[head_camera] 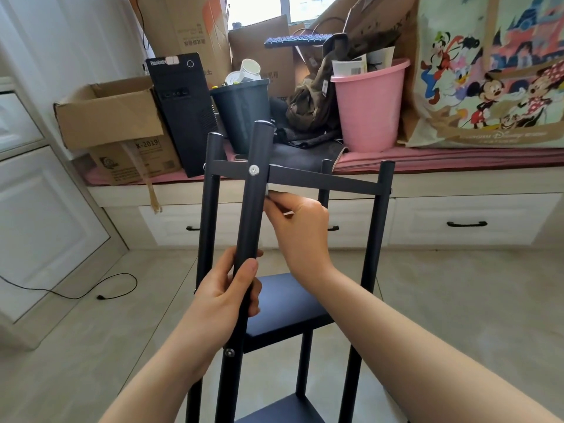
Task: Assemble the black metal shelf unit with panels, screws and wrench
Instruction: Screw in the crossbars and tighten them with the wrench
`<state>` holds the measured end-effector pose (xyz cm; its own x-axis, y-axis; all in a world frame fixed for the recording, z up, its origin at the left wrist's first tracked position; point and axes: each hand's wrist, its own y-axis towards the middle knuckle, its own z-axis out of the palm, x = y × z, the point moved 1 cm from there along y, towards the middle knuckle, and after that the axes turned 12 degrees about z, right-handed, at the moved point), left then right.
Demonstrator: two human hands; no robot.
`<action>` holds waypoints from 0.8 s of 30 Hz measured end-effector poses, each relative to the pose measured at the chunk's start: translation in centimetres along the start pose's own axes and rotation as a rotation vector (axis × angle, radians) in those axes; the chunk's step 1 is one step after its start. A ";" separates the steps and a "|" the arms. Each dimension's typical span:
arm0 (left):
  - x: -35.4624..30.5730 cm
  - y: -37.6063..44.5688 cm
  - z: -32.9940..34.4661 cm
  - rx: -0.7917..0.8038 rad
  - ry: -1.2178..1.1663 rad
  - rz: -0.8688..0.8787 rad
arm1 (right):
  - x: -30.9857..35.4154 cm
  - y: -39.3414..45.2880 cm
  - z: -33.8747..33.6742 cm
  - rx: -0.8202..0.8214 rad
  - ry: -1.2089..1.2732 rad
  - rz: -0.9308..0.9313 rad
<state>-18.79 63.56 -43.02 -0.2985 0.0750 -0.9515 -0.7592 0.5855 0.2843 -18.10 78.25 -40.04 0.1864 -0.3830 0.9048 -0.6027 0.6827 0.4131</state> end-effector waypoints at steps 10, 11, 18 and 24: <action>0.0 0.0 -0.3 -0.003 -0.005 0.015 | -0.2 -0.1 1.2 0.106 0.040 0.061; 0.0 0.1 -0.3 -0.003 -0.001 0.020 | -0.3 -0.2 1.0 0.120 0.023 0.052; 0.2 0.1 -0.2 0.000 0.000 0.039 | -0.1 -0.4 -1.8 0.144 -0.090 0.017; 0.1 -0.3 0.0 0.026 0.005 0.041 | 0.3 -0.1 -3.4 0.141 -0.124 -0.007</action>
<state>-18.56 63.40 -43.21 -0.3319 0.0952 -0.9385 -0.7308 0.6031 0.3196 -15.37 80.15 -39.50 0.0988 -0.4673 0.8785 -0.7059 0.5893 0.3929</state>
